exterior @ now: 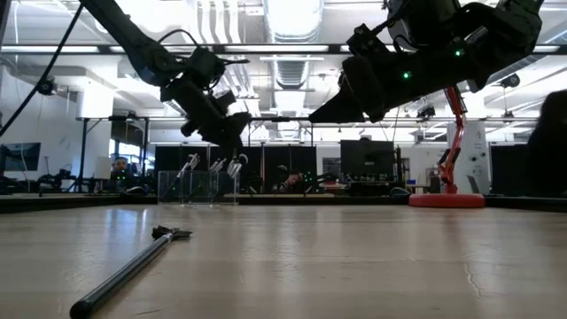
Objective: Put items in baskets/containers
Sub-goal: Put the black eyebrow comb into the transparent organizer
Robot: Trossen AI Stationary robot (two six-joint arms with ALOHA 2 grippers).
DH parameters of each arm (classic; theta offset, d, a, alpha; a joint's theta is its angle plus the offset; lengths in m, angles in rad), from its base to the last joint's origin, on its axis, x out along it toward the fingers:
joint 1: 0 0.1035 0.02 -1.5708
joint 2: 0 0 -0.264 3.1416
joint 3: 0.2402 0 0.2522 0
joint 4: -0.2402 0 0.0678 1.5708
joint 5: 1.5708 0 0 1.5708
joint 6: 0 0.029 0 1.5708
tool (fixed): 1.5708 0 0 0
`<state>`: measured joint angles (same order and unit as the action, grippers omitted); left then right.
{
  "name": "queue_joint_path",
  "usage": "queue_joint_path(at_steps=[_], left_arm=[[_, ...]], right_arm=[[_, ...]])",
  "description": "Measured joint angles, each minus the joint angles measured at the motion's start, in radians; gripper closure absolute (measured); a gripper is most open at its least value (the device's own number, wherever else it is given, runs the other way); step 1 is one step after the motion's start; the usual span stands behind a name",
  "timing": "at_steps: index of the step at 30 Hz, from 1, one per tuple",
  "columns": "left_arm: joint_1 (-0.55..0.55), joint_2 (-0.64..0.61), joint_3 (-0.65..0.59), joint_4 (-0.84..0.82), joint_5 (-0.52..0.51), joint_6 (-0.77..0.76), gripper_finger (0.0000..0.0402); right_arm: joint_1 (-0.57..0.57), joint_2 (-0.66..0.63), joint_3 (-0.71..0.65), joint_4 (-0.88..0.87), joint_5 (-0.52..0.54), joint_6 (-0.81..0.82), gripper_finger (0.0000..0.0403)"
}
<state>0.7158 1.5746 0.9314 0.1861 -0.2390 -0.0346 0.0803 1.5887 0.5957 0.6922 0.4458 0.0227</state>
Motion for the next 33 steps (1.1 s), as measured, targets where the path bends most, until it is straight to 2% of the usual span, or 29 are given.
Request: queue_joint_path(at_steps=[6, 11, 15, 19, 23, 28, 30, 33], left_arm=[[-0.003, -0.082, 0.000, -0.083, -0.004, 0.040, 0.0277], [-0.048, -0.222, -0.001, -0.306, 0.068, 0.139, 0.0337], [-0.157, -0.328, -0.005, -0.514, 0.082, 0.171, 0.0391], [-0.352, -0.416, -0.084, -0.574, 0.085, 0.158, 0.0399], [-0.594, -0.467, -0.223, -0.514, 0.089, 0.117, 0.0401], [-0.875, -0.441, -0.413, -0.243, 0.090, -0.023, 0.0401], [-0.954, -0.408, -0.467, -0.129, 0.089, -0.110, 0.0401], [-1.048, -0.352, -0.497, -0.054, 0.079, -0.182, 0.0398]], right_arm=[[0.000, 0.000, -0.001, -0.001, 0.000, 0.000, 0.0394], [0.000, 0.000, -0.002, -0.004, 0.000, 0.000, 0.0394], [0.000, 0.000, -0.002, -0.006, 0.000, 0.001, 0.0394], [0.000, 0.000, -0.003, -0.008, 0.000, 0.004, 0.0394], [0.002, 0.000, -0.003, -0.008, 0.000, 0.004, 0.0394], [0.002, 0.001, -0.005, -0.008, 0.000, 0.004, 0.0394], [0.002, 0.001, -0.005, -0.009, 0.000, 0.004, 0.0394], [0.002, 0.001, -0.005, -0.008, 0.000, 0.004, 0.0394]])
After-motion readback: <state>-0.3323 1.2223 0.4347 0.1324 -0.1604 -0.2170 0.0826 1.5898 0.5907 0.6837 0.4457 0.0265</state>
